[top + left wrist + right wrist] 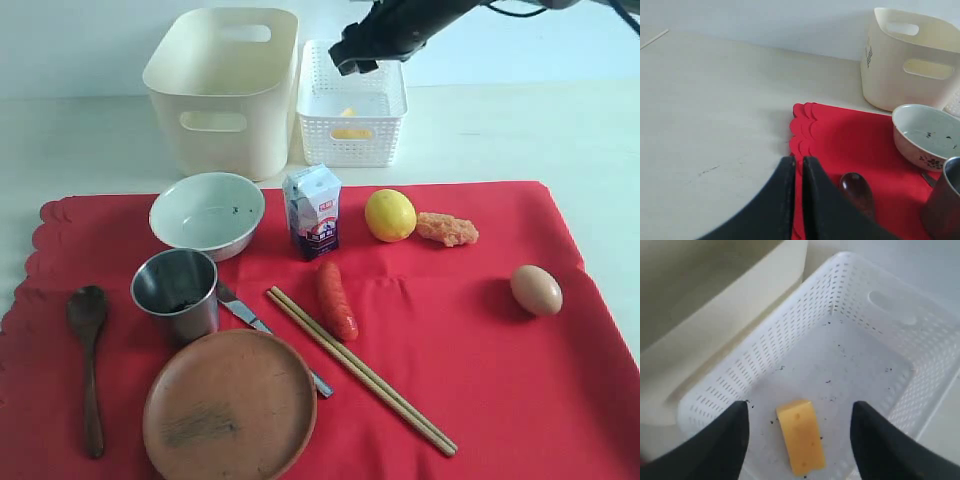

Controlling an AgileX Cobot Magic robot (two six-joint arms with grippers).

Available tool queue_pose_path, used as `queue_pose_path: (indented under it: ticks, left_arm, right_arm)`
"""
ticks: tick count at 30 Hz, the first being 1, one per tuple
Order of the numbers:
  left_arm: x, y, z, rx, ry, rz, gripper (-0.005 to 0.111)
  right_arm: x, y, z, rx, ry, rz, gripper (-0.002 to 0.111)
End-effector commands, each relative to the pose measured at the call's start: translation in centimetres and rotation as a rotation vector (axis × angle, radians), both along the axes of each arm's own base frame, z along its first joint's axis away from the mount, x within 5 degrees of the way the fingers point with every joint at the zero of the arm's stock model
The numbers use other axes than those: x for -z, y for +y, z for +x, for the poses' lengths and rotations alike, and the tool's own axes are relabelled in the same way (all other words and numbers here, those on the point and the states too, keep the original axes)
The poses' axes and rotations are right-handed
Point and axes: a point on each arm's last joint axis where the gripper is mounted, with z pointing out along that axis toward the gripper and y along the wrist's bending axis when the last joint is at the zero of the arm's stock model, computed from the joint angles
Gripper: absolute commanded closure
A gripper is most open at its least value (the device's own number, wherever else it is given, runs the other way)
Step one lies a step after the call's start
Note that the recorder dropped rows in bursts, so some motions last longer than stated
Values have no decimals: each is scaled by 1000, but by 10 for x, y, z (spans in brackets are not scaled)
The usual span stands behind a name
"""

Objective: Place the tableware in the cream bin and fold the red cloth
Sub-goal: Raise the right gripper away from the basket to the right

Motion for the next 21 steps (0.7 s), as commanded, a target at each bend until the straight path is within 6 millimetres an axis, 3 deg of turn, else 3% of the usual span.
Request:
queue_pose_path:
  ticks: [1, 9, 16, 21]
  left_arm:
    - [0, 0, 0, -2, -8, 2, 99]
    - [0, 0, 0, -2, -8, 2, 99]
    - [0, 0, 0, -2, -8, 2, 99]
    - [0, 0, 0, -2, -8, 2, 99]
  right_arm:
    - [-40, -6, -15, 11, 20, -4, 50]
    - [-84, -23, -40, 105, 89, -77, 66]
    - [-99, -35, -67, 140, 214, -154, 87]
    - [-115, -45, -99, 141, 224, -160, 108]
